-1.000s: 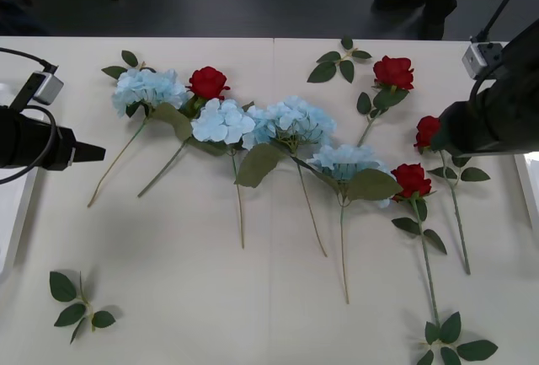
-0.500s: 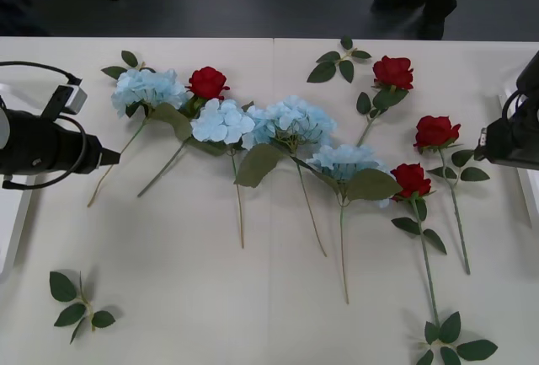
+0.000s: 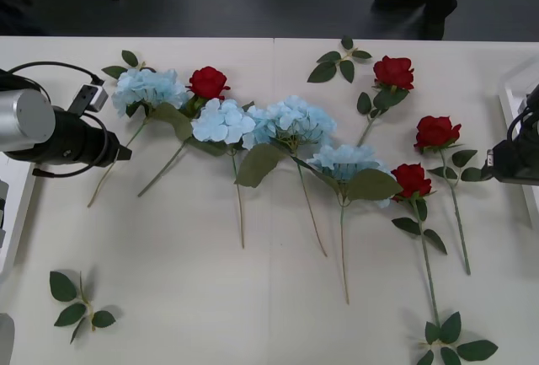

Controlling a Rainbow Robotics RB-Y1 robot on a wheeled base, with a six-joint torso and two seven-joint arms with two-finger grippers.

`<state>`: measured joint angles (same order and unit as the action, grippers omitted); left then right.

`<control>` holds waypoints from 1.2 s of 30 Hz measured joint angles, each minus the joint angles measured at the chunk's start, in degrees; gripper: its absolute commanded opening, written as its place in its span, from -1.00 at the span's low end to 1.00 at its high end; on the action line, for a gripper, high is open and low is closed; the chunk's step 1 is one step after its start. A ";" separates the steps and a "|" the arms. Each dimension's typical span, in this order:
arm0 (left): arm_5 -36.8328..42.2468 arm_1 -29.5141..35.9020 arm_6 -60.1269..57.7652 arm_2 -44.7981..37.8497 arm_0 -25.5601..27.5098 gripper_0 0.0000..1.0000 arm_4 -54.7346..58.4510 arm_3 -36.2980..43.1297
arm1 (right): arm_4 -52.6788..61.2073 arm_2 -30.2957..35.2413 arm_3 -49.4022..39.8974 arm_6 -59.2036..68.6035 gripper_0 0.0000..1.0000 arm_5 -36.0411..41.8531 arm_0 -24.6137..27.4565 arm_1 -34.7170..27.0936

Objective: Put the red flowers into the right box and the blue flowers into the left box

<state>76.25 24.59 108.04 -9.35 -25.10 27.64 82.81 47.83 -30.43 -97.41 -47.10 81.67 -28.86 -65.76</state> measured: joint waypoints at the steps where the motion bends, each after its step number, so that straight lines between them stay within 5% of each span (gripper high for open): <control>1: -0.74 0.00 0.00 0.26 -0.47 1.00 -0.02 -1.11 | 0.15 1.95 0.00 -3.43 1.00 -0.72 1.25 0.49; 8: -5.41 0.00 0.00 3.10 -3.07 1.00 -0.85 -7.17 | 1.90 12.82 0.00 -17.58 1.00 -1.99 8.74 2.02; 24: -10.02 -3.00 0.00 5.56 -4.10 1.00 -4.60 -11.20 | -6.26 11.54 2.99 -28.89 1.00 -6.11 9.41 12.46; 25: -10.03 -3.27 0.00 5.56 -4.10 0.80 -4.92 -11.20 | -6.56 11.54 3.00 -28.89 1.00 -6.55 9.41 13.06; 26: -10.03 -3.50 0.00 5.56 -4.10 0.13 -5.21 -11.20 | -6.75 11.54 3.03 -28.89 1.00 -6.93 9.41 13.55; 28: -10.03 -3.90 0.00 5.56 -4.10 -0.61 -5.66 -11.20 | -6.80 11.54 3.26 -28.89 1.00 -8.07 9.41 14.42; 32: -10.03 -4.03 0.00 5.56 -4.10 -0.97 -5.76 -11.20 | -7.03 11.54 4.75 -28.89 1.00 -9.75 9.41 16.01; 36: -10.03 -4.03 0.00 5.56 -4.10 -1.00 -5.76 -11.20 | -7.66 11.54 6.52 -28.95 1.00 -10.78 9.41 17.39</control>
<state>66.22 20.57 108.04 -3.79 -29.20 21.88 71.61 40.17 -18.89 -90.89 -76.04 70.89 -19.45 -48.36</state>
